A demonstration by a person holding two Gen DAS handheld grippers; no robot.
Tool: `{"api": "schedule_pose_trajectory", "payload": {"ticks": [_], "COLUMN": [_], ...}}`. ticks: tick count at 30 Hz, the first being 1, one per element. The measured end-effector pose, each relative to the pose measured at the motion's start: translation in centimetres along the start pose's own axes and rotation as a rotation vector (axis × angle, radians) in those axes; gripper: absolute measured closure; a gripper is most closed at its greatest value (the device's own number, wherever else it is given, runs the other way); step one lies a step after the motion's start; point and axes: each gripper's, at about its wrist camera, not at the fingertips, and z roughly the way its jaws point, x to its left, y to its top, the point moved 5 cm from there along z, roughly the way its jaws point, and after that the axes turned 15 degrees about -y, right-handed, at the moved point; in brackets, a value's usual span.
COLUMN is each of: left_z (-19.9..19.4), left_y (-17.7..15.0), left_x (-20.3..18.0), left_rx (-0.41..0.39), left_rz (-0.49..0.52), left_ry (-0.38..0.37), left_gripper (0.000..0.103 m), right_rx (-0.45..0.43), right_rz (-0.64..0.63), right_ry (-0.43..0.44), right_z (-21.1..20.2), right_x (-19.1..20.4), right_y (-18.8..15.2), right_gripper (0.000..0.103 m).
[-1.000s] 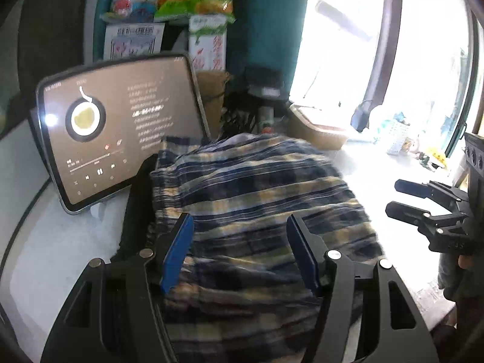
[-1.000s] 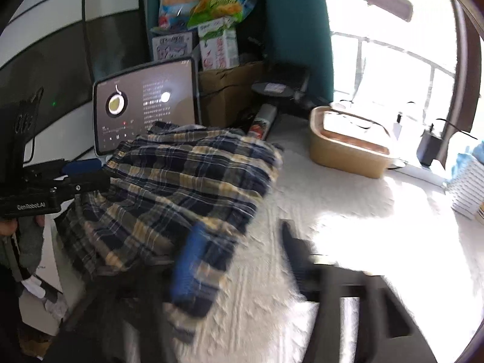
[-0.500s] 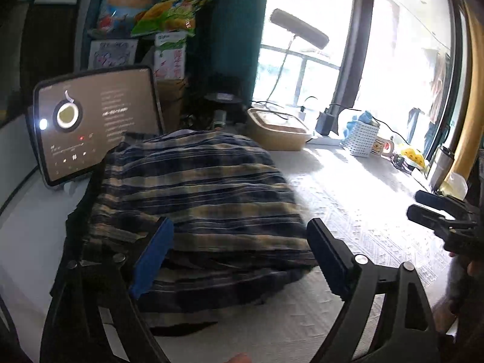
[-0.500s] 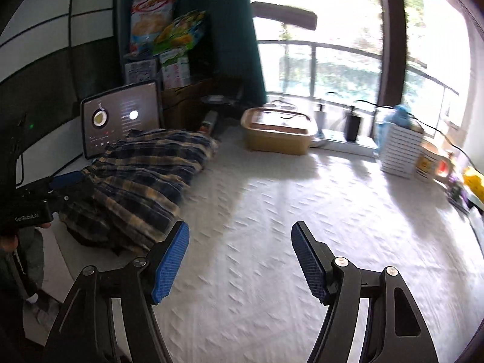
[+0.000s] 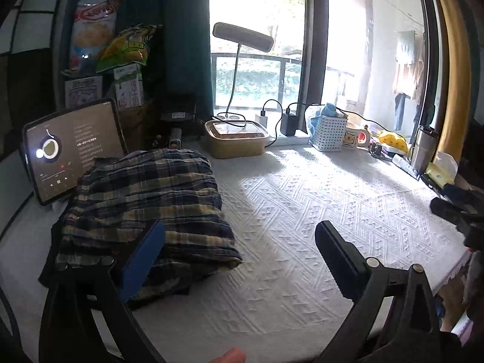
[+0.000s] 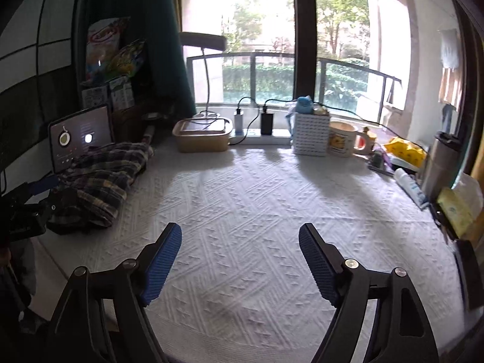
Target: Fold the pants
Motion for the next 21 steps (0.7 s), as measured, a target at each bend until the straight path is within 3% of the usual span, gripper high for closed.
{"api": "schedule_pose_trajectory", "payload": {"ticks": [3,14,21], "left_z": [-0.7,-4.4,-4.5], "left_y": [0.6,4.2,4.0], "left_x": [-0.9,-3.6,-3.1], "left_rx": [-0.004,-0.15,-0.159], "left_rz": [0.002,0.067,0.051], "left_ry": [0.024,0.078,0.076], "left_gripper": [0.004,0.004,0.004], "right_rx": [-0.041,-0.159,-0.174], "right_rz": [0.016,0.089,0.111], "right_ry": [-0.033,-0.076,-0.116], "right_z": [-1.5,-6.1,-6.5], "right_x": [-1.2,-4.9,-6.2], "right_y": [0.5,3.1,3.6], "right_gripper": [0.01,0.0,0.0]}}
